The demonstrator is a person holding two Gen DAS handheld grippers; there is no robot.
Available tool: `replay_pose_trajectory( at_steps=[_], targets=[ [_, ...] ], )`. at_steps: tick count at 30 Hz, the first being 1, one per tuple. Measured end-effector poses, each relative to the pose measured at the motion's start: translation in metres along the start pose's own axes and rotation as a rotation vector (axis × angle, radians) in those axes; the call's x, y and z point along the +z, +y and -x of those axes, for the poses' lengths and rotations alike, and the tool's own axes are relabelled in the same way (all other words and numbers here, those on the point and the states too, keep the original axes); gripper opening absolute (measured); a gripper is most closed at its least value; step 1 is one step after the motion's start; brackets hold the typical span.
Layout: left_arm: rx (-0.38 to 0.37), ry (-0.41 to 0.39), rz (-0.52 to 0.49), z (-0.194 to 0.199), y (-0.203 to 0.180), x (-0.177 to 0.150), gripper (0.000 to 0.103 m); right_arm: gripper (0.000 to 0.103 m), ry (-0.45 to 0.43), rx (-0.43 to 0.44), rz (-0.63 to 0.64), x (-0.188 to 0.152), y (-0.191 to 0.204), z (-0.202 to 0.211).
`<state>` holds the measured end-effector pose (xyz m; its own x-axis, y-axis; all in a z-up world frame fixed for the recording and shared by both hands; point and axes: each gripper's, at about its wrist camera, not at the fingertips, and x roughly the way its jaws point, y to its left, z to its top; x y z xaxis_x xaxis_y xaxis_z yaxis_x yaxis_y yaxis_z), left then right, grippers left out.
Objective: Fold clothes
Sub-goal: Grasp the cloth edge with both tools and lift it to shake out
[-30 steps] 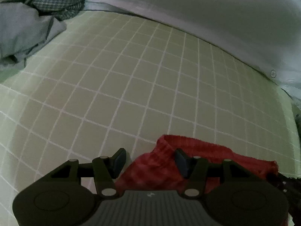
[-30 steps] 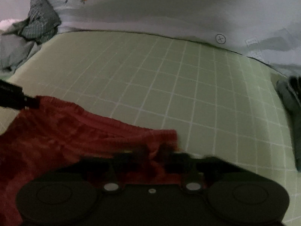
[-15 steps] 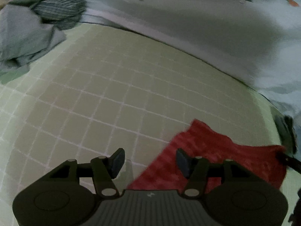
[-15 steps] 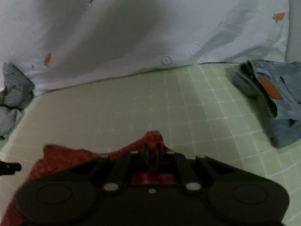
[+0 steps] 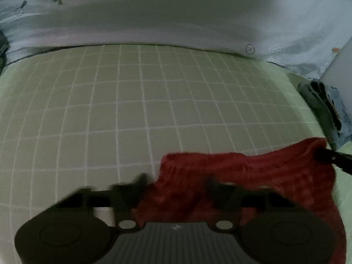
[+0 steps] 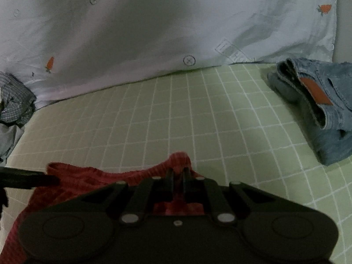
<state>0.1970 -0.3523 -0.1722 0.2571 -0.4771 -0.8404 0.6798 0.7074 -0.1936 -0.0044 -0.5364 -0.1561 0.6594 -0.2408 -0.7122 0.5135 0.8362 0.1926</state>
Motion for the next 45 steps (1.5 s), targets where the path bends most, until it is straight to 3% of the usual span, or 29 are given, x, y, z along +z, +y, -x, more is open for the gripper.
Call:
replay_pose_trajectory(
  at_steps=[5,14,17,20,27,36,39,42,45],
  targets=[
    [0.020,-0.189,-0.021,0.056,-0.017,0.004,0.009,0.007,-0.137,0.027,0.023,0.010,0.004,0.034],
    [0.130,-0.698,-0.095,0.246,-0.070,-0.003,0.009,0.007,-0.555,0.081,0.150,0.049,0.032,0.165],
    [0.157,-0.817,-0.114,0.295,-0.085,-0.016,0.009,0.007,-0.697,0.088,0.191,0.054,0.043,0.212],
    [0.170,-0.885,-0.101,0.331,-0.095,-0.036,0.009,0.007,-0.799,0.091,0.215,0.052,0.052,0.250],
    [0.169,-0.938,-0.083,0.376,-0.107,-0.079,0.009,0.007,-0.886,0.083,0.237,0.022,0.060,0.302],
    [0.124,-0.971,-0.073,0.431,-0.124,-0.118,0.010,0.007,-0.943,0.143,0.202,-0.006,0.058,0.365],
    [0.121,-0.952,-0.056,0.431,-0.123,-0.124,0.010,0.007,-0.942,0.183,0.153,-0.008,0.051,0.375],
    [0.131,-0.874,-0.024,0.416,-0.118,-0.128,0.010,0.007,-0.912,0.173,0.160,-0.012,0.052,0.371],
    [0.149,-0.776,0.023,0.395,-0.110,-0.135,0.010,0.007,-0.829,0.198,0.131,-0.020,0.051,0.357]
  ],
)
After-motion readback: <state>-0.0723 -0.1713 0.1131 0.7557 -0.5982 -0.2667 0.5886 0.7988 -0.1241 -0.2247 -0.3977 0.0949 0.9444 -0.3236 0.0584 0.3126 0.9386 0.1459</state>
